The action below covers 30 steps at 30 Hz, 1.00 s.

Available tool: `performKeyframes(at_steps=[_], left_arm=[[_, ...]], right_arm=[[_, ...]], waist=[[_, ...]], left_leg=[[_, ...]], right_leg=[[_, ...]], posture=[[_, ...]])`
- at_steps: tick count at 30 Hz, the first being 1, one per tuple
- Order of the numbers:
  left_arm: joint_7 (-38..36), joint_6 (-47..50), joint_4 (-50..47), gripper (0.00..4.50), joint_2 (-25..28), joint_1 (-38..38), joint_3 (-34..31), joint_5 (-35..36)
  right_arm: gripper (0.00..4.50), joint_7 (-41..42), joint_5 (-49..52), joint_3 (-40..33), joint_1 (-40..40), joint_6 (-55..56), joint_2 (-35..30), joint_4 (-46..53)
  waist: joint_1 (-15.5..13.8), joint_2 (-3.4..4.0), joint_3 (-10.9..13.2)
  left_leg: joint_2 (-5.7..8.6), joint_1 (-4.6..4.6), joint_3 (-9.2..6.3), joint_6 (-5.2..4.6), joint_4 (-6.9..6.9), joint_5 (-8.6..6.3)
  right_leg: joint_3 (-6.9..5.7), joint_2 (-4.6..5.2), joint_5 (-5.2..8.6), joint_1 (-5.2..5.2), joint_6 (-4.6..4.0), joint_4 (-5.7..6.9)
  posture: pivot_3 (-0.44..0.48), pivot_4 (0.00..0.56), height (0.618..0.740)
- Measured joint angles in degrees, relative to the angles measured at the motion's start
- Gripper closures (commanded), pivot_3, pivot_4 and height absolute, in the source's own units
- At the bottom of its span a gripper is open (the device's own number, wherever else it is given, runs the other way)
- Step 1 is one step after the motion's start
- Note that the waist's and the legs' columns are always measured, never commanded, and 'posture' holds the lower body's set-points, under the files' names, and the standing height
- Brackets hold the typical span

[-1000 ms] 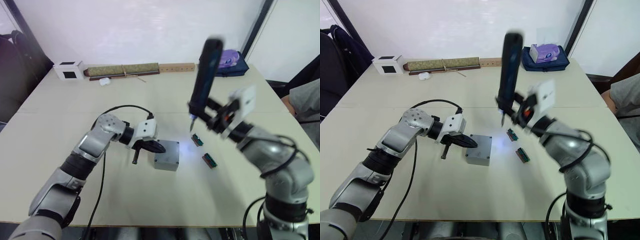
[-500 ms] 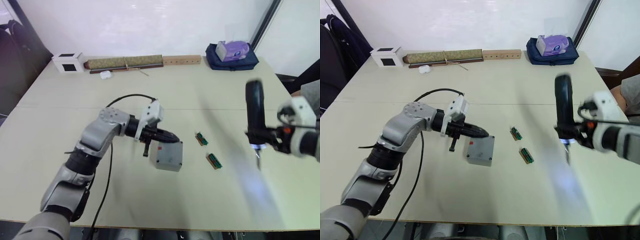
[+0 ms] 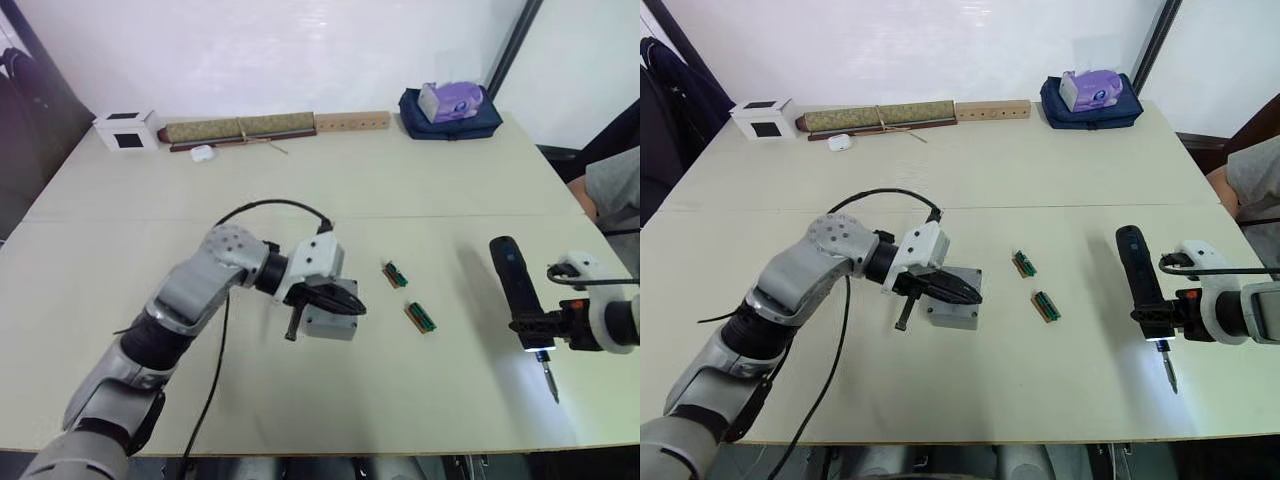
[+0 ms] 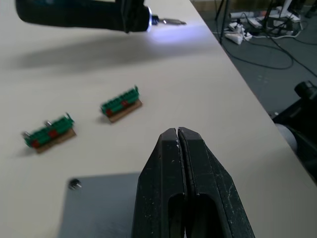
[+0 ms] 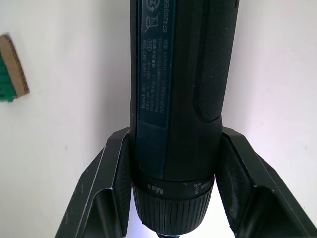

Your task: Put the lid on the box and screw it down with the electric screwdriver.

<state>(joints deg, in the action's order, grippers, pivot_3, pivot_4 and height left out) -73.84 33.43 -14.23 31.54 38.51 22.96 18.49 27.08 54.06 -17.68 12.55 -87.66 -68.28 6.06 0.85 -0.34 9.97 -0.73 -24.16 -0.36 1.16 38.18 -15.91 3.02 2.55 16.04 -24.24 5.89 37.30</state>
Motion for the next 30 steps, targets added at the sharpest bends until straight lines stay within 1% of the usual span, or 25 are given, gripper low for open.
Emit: performKeyframes(at_steps=[2,6,8,9,13,14,21,23,26,30], left_arm=[[-0.50,-0.25,-0.66,4.50,1.39,-0.78,0.82,-0.41],[-0.36,-0.25,-0.52,4.50,1.57,-0.57,0.73,-0.22],[0.04,-0.28,-0.15,4.50,1.45,-0.16,0.62,-0.23],[0.33,-0.42,0.59,4.50,1.24,0.21,0.35,-0.23],[0.62,-0.78,1.62,4.50,0.96,0.39,-0.43,-0.15],[0.63,-0.78,1.78,4.50,0.97,0.39,-0.53,-0.01],[1.33,-0.78,4.68,4.50,1.05,0.80,-2.49,0.64],[1.28,-0.58,7.93,4.50,0.92,2.46,-3.21,1.00],[1.40,-0.56,14.10,4.50,1.37,5.38,-6.46,1.04],[1.10,-0.37,20.19,4.50,1.51,8.23,-9.57,2.32]], right_arm=[[2.72,0.33,-1.92,1.84,0.12,0.08,-0.07,-0.16],[2.72,0.25,-3.92,3.50,1.89,-1.63,2.15,-1.88],[1.71,0.30,-4.50,3.57,2.70,-2.79,2.40,-2.18],[1.50,0.45,-5.18,3.88,2.88,-2.84,2.42,-2.18],[0.17,2.18,-8.66,6.38,1.72,1.97,1.22,-0.47],[0.04,2.58,-9.19,6.58,1.70,2.60,1.18,-0.49],[0.04,5.25,-12.62,6.90,1.39,6.50,0.79,-0.45],[0.04,6.52,-14.29,7.07,0.19,9.89,-0.26,1.32],[0.04,8.31,-15.97,6.95,-1.42,13.29,-2.06,4.36],[0.04,9.52,-17.89,6.86,-1.61,16.03,-2.73,6.40]], waist=[[-0.23,-0.01,0.01],[-0.29,-0.02,0.01],[-0.24,-0.01,0.01],[-0.25,-0.01,0.00],[-0.19,-0.04,-0.01],[-0.18,-0.04,-0.01],[-0.19,-0.03,-0.01],[-0.23,-0.02,-0.01],[-0.18,-0.03,-0.01],[-0.06,-0.02,-0.01]], left_leg=[[0.01,-0.02,0.00,0.00,0.01,0.00],[0.07,-0.08,0.01,0.00,0.06,0.00],[0.07,-0.08,0.00,0.00,0.06,0.00],[0.07,-0.07,0.00,0.00,0.06,0.00],[0.07,-0.05,0.01,0.00,0.08,0.00],[0.07,-0.04,0.02,0.00,0.11,0.00],[0.07,-0.04,0.01,0.01,0.14,0.00],[0.08,-0.03,0.01,0.01,0.15,0.01],[0.09,-0.02,0.02,0.01,0.15,0.01],[0.10,-0.02,0.03,0.01,0.15,0.01]], right_leg=[[-0.01,0.02,0.00,0.00,0.00,0.00],[0.00,0.10,-0.02,0.01,0.04,-0.03],[0.00,0.08,-0.03,0.00,0.05,-0.03],[-0.01,0.07,-0.03,0.00,0.05,-0.02],[-0.02,0.07,-0.03,0.04,0.06,-0.01],[-0.01,0.08,-0.04,0.05,0.08,-0.01],[0.00,0.07,-0.06,0.05,0.10,0.03],[-0.01,0.08,-0.06,0.04,0.11,0.07],[-0.03,0.07,-0.06,0.04,0.10,0.09],[-0.01,0.08,-0.06,0.00,0.10,0.15]], posture=[[0.000,0.150,0.740],[0.000,0.150,0.740],[0.000,0.150,0.740],[0.000,0.150,0.740],[0.000,0.150,0.740],[0.000,0.150,0.740],[0.000,0.150,0.740],[0.000,0.150,0.740],[0.000,0.150,0.740],[0.000,0.150,0.740]])
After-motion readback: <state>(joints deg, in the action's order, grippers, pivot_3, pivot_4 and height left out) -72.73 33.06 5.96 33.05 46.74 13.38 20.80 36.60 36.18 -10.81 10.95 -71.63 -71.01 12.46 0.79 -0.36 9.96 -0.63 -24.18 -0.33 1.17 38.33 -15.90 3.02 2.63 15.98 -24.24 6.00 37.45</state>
